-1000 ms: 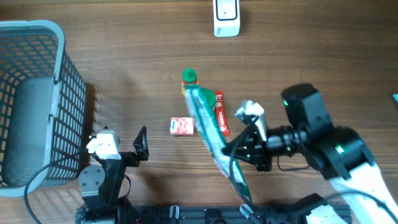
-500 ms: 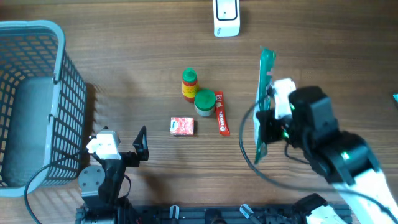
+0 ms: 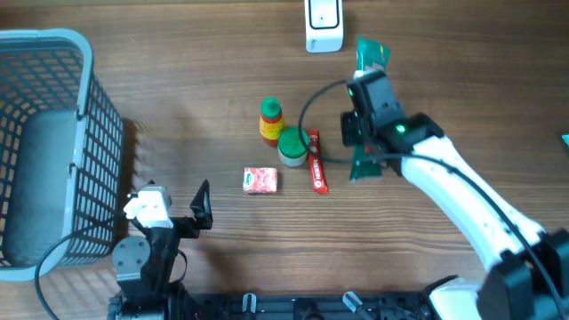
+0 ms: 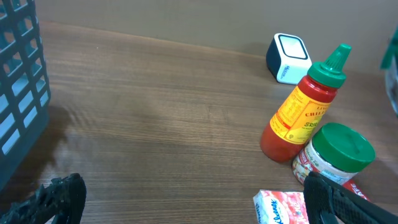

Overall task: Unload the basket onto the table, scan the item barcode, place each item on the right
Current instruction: 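Carry the green bag up to the white scanner and hold it there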

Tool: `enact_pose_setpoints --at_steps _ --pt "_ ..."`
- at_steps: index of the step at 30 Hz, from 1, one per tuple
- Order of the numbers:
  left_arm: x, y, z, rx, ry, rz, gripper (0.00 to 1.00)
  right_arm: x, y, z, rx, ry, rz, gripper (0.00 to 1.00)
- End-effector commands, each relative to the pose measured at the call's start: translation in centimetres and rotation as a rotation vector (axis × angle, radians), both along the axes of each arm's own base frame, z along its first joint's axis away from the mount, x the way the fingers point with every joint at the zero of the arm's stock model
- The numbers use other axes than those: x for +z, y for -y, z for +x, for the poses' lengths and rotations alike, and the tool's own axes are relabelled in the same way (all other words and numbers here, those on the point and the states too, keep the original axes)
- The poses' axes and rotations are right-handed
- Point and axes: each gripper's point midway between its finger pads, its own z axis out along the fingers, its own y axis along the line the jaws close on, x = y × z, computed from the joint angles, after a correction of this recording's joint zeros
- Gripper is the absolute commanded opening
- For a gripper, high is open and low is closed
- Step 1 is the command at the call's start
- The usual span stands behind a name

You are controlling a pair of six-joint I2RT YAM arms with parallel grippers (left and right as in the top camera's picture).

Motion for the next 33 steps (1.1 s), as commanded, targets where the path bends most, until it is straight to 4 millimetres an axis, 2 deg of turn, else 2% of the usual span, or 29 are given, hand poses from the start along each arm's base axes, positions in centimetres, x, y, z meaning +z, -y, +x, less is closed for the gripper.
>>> enact_pose_setpoints --at_steps 1,4,9,16,21,28,33 --pt "-0.3 0.0 0.0 -0.003 -0.002 0.02 1.0 2.1 0.3 4.4 -0.006 0.101 -0.075 0.04" --pt "-0.3 0.0 0.0 -0.003 -0.002 0.02 1.0 1.7 0.1 7.1 0.008 0.108 -0.061 0.04" --pt "-0.3 0.0 0.0 -0.003 -0.002 0.02 1.0 -0.5 -0.1 10.9 0.043 0.097 -0.069 0.04" --pt "-0.3 0.0 0.0 -0.003 -0.002 0.02 1.0 -3.6 -1.9 16.1 0.141 0.107 -0.143 0.04" --pt "-0.3 0.0 0.0 -0.003 -0.002 0.02 1.0 -5.5 -2.4 17.2 0.154 0.108 -0.15 0.04" --pt "-0.3 0.0 0.0 -0.003 -0.002 0.02 1.0 -5.0 -4.8 17.8 0.219 0.164 -0.116 0.04" --pt "-0.3 0.0 0.0 -0.003 -0.002 0.02 1.0 -6.3 -5.5 18.5 0.204 0.185 -0.113 0.04"
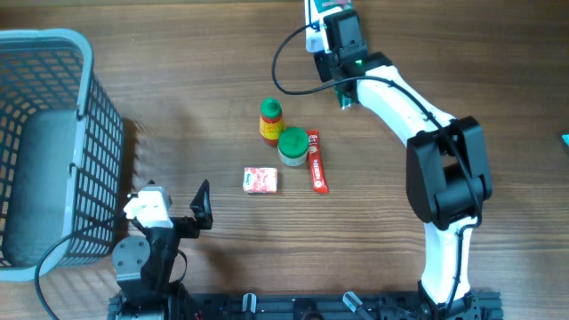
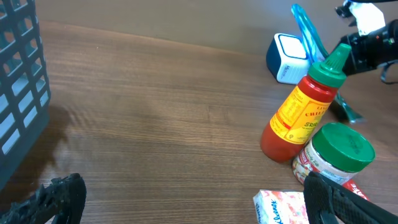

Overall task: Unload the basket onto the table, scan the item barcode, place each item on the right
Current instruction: 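Carry the green bag up to the white scanner and hold it there, then move the green bag to the right table edge and release it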

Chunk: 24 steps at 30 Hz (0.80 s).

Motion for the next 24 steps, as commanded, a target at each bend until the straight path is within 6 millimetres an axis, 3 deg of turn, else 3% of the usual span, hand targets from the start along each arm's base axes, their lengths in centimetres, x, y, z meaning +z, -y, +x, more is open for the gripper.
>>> enact_pose_setpoints --at_steps 1,7,13,18,21,24 --pt "-0.3 0.0 0.0 -0.003 -0.002 0.02 1.0 -1.7 -0.8 0.8 -0.006 0.004 0.001 0.04" --pt "-0.3 0.0 0.0 -0.003 -0.002 0.02 1.0 -2.6 1.8 1.4 -0.157 0.034 -0.071 0.04" --pt "-0.3 0.0 0.0 -0.003 -0.002 0.02 1.0 -2.7 2.2 1.2 -0.187 0.03 -0.07 0.04" --pt "-0.3 0.0 0.0 -0.003 -0.002 0.02 1.0 -2.5 3.1 -0.2 -0.264 -0.028 -0.032 0.04" --pt "-0.3 0.0 0.0 -0.003 -0.002 0.02 1.0 -0.7 5.3 -1.4 -0.367 -0.061 0.019 0.04" --pt "-0.3 0.0 0.0 -0.003 -0.002 0.02 1.0 1.0 8.9 -2.4 -0.489 -0.087 0.055 0.04"
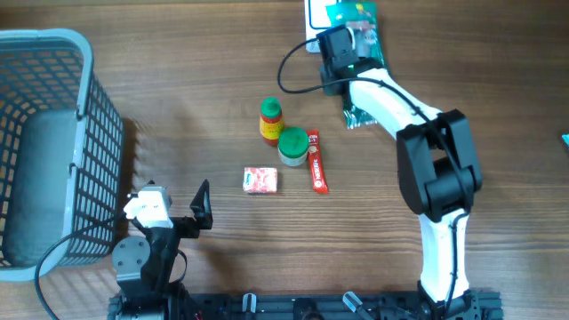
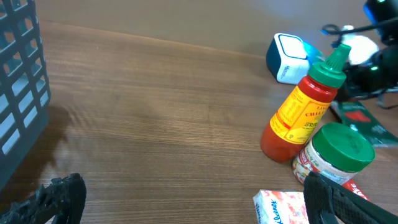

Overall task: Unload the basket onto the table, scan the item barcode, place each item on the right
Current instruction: 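Move the green bag to the right table edge and release it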

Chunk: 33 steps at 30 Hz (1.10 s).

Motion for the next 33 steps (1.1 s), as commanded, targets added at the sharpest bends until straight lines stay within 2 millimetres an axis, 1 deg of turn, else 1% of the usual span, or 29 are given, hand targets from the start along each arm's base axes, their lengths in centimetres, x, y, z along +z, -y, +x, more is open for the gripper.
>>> enact_pose_setpoints --at_steps 1,3,6,8,9,13,16,20,22,24,27,28,30,31,32,33 --pt "-0.3 0.0 0.0 -0.003 -0.002 0.02 1.0 6.4 5.4 0.3 -0.25 0.098 0.093 0.05" --pt "-0.3 0.0 0.0 -0.003 -0.002 0.02 1.0 6.6 8.8 -0.7 -0.352 0.072 0.077 0.04" --pt "-0.3 0.0 0.0 -0.003 -0.002 0.02 1.0 5.8 13.9 -2.1 -0.446 0.004 0.034 0.04" --pt "-0.3 0.0 0.0 -0.003 -0.002 0.02 1.0 5.0 17.8 -2.9 -0.524 -0.023 0.013 0.04" --pt "-0.3 0.0 0.0 -0.003 -0.002 0.02 1.0 4.7 20.3 -3.4 -0.574 -0.03 0.009 0.04" --pt "-0.3 0.0 0.0 -0.003 -0.002 0.02 1.0 4.3 27.9 -5.1 -0.732 -0.033 0.036 0.04" --pt "-0.3 0.0 0.0 -0.003 -0.002 0.02 1.0 4.1 32.5 -6.4 -0.821 -0.027 0.083 0.04" --pt "-0.3 0.0 0.0 -0.003 -0.002 0.02 1.0 3.7 35.7 -7.1 -0.87 -0.005 0.22 0.04" --pt "-0.3 0.0 0.0 -0.003 -0.002 0.02 1.0 3.7 37.2 -7.6 -0.895 0.008 0.249 0.05" --pt "-0.3 0.0 0.0 -0.003 -0.002 0.02 1.0 3.7 38.6 -8.5 -0.925 0.003 0.246 0.06" --pt "-0.3 0.0 0.0 -0.003 -0.002 0.02 1.0 3.5 40.3 -10.1 -0.973 -0.013 0.221 0.11" --pt "-0.3 0.0 0.0 -0.003 -0.002 0.02 1.0 3.7 41.0 -10.6 -0.992 -0.01 0.2 0.12" --pt "-0.3 0.0 0.0 -0.003 -0.002 0.02 1.0 4.5 42.5 -11.3 -1.027 0.004 0.15 0.18" --pt "-0.3 0.0 0.0 -0.003 -0.002 0.02 1.0 4.9 42.9 -11.5 -1.024 0.006 0.138 0.25" --pt "-0.3 0.0 0.0 -0.003 -0.002 0.02 1.0 5.7 43.2 -11.5 -1.008 0.015 0.126 0.4" --pt "-0.3 0.0 0.0 -0.003 -0.002 0.02 1.0 6.3 43.2 -11.3 -1.003 0.027 0.128 0.6"
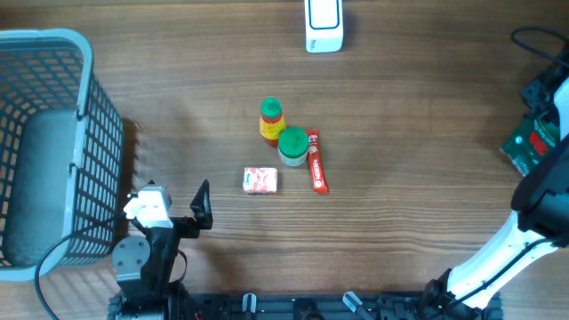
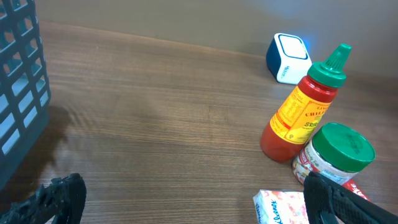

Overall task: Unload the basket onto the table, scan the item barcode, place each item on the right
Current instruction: 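Move the green bag to the right table edge and release it, then swing the right gripper back toward the scanner and table center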

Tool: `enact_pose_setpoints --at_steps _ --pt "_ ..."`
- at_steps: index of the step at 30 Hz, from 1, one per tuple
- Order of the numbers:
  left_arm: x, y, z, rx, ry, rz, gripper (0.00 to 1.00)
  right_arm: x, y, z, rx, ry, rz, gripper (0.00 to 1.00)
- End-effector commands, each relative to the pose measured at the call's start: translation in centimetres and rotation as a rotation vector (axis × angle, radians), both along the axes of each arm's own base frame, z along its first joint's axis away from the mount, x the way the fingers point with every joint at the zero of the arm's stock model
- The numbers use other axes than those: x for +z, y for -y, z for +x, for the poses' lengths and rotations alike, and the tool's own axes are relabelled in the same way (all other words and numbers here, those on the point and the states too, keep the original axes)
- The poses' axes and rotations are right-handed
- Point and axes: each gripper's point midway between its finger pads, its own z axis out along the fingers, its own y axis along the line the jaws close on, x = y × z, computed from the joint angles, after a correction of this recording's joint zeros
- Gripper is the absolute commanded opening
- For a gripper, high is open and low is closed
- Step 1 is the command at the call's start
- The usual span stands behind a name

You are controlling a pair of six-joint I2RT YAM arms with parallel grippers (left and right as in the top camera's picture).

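The white barcode scanner (image 1: 323,25) stands at the table's far edge; the left wrist view shows the scanner (image 2: 289,58) uncovered. A green packet (image 1: 530,143) is at the far right edge, just below my right gripper (image 1: 543,94), which seems shut on it, though its fingers are hard to make out. My left gripper (image 1: 199,210) rests near the front left, open and empty; in its own view the gripper (image 2: 196,205) has fingers (image 2: 62,199) spread wide.
A red sauce bottle (image 1: 270,120), a green-lidded jar (image 1: 292,145), a red stick packet (image 1: 317,163) and a pink packet (image 1: 260,180) cluster mid-table. A grey wire basket (image 1: 53,142) fills the left side. The right arm runs along the right edge.
My right gripper and the green packet were at the scanner at the top centre; now both are at the far right edge. The scanner stands uncovered. The left arm has not moved.
My right gripper held the green packet to the right of the jar, below the scanner. Then it was up against the scanner, then the packet lay flat beside the scanner. Now the packet is at the right edge. The left arm stayed still throughout.
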Motion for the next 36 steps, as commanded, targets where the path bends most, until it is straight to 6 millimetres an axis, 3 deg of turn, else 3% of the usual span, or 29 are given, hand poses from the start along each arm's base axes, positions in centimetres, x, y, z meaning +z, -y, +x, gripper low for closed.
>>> enact_pose_setpoints --at_steps 1,2,3,5,6,8,13,16,21,25,28,36 --pt "-0.3 0.0 0.0 -0.003 -0.002 0.02 1.0 3.7 1.4 -0.2 -0.005 0.038 -0.07 0.72" --pt "-0.3 0.0 0.0 -0.003 -0.002 0.02 1.0 4.7 1.1 0.3 0.009 0.07 -0.066 0.82" --pt "-0.3 0.0 0.0 -0.003 -0.002 0.02 1.0 5.6 0.7 0.6 0.021 0.096 -0.062 1.0" --pt "-0.3 0.0 0.0 -0.003 -0.002 0.02 1.0 8.4 -1.0 1.9 0.072 0.183 -0.041 1.0" --pt "-0.3 0.0 0.0 -0.003 -0.002 0.02 1.0 11.1 -3.7 3.1 0.151 0.276 0.009 1.0" --pt "-0.3 0.0 0.0 -0.003 -0.002 0.02 1.0 13.7 -7.5 4.1 0.25 0.358 0.079 1.0" --pt "-0.3 0.0 0.0 -0.003 -0.002 0.02 1.0 17.7 -17.6 4.2 0.373 0.457 0.296 1.0" --pt "-0.3 0.0 0.0 -0.003 -0.002 0.02 1.0 17.1 -26.0 2.5 0.493 0.372 0.476 1.0" --pt "-0.3 0.0 0.0 -0.003 -0.002 0.02 1.0 14.0 -35.1 -0.9 0.575 0.175 0.633 1.0" --pt "-0.3 0.0 0.0 -0.003 -0.002 0.02 1.0 11.8 -40.8 -2.9 0.751 0.084 0.628 1.0" --pt "-0.3 0.0 0.0 -0.003 -0.002 0.02 1.0 10.5 -43.7 -3.4 0.832 0.074 0.62 1.0" --pt "-0.3 0.0 0.0 -0.003 -0.002 0.02 1.0 12.6 -53.5 -4.1 1.331 0.218 0.502 1.0"
